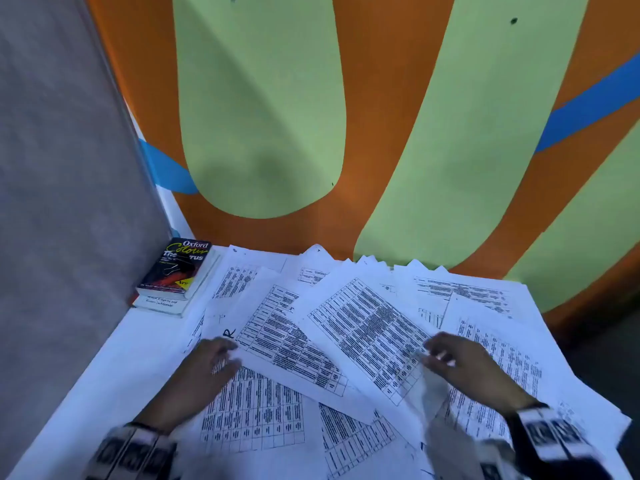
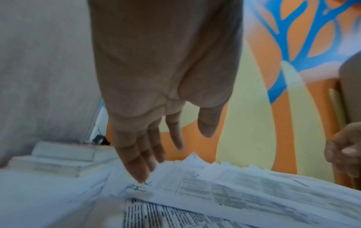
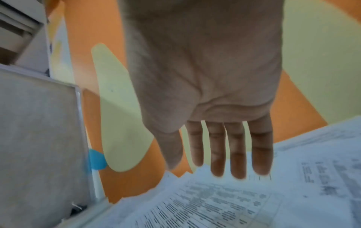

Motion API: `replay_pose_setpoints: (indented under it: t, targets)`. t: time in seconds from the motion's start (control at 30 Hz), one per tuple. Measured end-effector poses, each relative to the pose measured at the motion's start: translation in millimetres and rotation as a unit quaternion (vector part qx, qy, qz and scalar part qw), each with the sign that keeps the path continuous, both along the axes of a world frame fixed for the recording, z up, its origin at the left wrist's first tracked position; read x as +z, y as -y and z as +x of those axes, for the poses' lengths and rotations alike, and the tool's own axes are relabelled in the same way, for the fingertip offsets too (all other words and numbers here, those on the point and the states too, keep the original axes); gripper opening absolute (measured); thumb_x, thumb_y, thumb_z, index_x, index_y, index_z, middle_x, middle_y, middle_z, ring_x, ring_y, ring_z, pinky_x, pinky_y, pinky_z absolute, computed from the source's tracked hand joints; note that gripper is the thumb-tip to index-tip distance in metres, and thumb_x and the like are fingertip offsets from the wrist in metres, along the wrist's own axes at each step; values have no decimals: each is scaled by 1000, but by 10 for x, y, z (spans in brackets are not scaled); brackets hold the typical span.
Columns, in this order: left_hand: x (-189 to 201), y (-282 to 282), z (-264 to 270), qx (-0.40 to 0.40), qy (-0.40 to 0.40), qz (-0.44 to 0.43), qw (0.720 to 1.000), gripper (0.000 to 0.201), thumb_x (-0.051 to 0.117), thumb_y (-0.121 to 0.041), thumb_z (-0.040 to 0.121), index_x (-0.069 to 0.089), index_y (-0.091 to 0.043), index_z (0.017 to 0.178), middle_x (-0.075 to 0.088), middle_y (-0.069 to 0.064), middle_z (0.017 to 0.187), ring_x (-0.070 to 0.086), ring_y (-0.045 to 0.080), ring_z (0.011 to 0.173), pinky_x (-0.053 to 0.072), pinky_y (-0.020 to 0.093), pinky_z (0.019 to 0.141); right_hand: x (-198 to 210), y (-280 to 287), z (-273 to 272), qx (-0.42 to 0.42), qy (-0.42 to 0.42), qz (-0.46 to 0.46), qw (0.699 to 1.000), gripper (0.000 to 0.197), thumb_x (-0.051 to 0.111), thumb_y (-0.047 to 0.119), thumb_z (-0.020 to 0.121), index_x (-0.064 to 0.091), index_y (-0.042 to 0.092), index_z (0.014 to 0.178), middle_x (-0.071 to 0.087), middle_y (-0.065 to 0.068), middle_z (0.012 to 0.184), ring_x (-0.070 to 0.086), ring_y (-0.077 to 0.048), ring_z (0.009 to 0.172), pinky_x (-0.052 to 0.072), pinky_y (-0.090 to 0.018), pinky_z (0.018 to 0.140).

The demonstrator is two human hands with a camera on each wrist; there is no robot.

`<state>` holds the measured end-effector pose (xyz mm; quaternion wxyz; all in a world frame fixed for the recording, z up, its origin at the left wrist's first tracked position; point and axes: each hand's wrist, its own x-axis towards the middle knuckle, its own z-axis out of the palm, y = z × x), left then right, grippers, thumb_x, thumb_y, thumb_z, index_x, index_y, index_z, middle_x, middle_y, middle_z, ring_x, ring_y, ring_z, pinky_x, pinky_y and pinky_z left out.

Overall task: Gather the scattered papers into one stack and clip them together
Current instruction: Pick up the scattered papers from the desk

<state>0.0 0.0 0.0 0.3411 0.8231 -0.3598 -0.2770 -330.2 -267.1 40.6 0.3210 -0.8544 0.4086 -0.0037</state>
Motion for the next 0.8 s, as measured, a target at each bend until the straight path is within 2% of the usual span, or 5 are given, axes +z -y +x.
replay_pose_setpoints:
  t: [0.13,0.43,0.53,0.67,0.8]
  targets:
    - [-140,436,268,52,52,63,995,71,65,-32,88,29,-14,146,35,16,144,42,31,131,36,42,108,-196,283,543,-43,-70,-78,994,61,63,57,79,51,22,128,50,-6,132,53,-23,115,46,-38,95]
    - [-442,891,396,37,177,211,960,123,75,-62,65,-2,-24,153,39,18,143,43,37,129,43,50,97,-621,541,877,-68,-259,-92,959,100,72,68,54,31,24,134,42,-10,134,41,-32,127,37,-52,101]
    - [-502,866,484,87,107,147,979,110,82,-32,70,10,-19,152,48,20,139,54,38,118,50,49,90,-638,612,848,-97,-189,-63,975,72,74,47,69,40,19,126,55,-8,121,55,-30,115,44,-46,96]
    - [-374,752,594,148,7,5,989,50,74,2,76,57,-1,123,64,22,120,63,32,99,52,37,78,-510,748,650,-114,24,-72,990,25,71,20,80,49,18,67,55,-4,69,60,-27,70,40,-30,61]
    - [-44,670,624,118,-20,-86,989,15,72,0,81,65,-12,81,69,7,85,66,26,87,49,34,78,-30,862,309,-117,194,33,973,8,76,10,79,68,9,76,67,-1,64,55,-8,55,44,-26,57]
